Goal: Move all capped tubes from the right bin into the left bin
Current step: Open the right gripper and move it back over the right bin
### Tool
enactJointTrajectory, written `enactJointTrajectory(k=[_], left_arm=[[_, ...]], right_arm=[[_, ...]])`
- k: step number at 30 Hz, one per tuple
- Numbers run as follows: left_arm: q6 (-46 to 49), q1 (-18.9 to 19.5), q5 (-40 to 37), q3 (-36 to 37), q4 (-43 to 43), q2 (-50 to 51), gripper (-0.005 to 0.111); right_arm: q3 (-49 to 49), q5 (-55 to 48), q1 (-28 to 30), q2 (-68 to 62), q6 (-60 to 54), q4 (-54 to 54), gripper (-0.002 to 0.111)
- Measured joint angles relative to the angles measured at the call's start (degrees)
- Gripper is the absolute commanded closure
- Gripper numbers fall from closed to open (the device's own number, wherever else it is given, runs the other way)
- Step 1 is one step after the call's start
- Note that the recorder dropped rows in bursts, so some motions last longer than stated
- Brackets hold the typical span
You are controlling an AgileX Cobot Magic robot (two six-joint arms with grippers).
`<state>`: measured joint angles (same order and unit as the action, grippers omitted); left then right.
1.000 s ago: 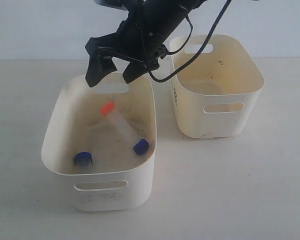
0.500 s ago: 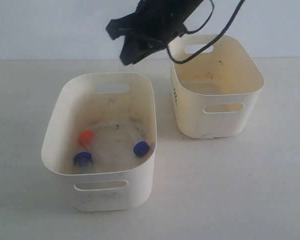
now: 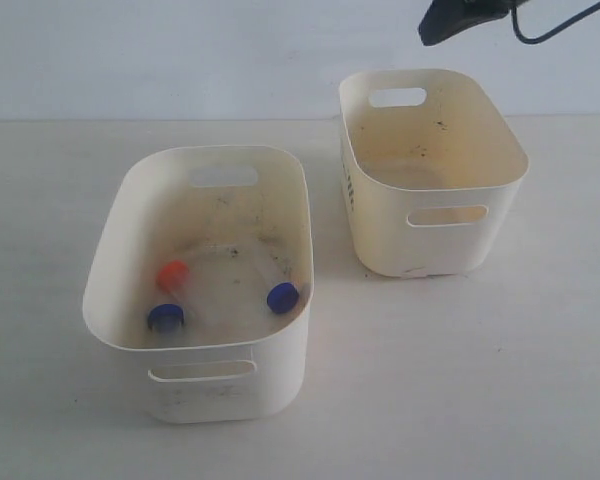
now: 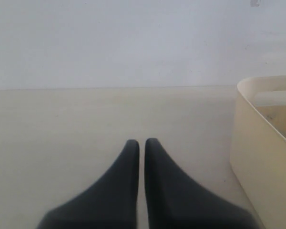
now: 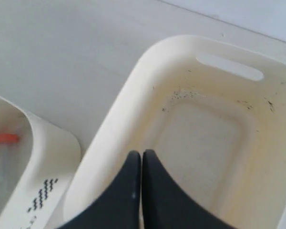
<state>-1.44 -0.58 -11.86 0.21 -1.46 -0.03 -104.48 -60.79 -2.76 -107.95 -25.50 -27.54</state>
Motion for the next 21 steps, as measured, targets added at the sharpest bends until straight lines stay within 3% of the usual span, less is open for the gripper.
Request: enactJointTrajectory(k=[12, 21], left_arm=[[0.0, 0.0, 0.0, 0.0, 0.0, 0.0, 0.102], [0.0, 0.0, 0.0, 0.0, 0.0, 0.0, 0.102]], right_arm=[[0.0, -4.5, 1.1, -7.0, -3.6, 1.8, 0.108], [0.0, -8.8, 1.1, -8.7, -25.5, 2.1, 0.108]])
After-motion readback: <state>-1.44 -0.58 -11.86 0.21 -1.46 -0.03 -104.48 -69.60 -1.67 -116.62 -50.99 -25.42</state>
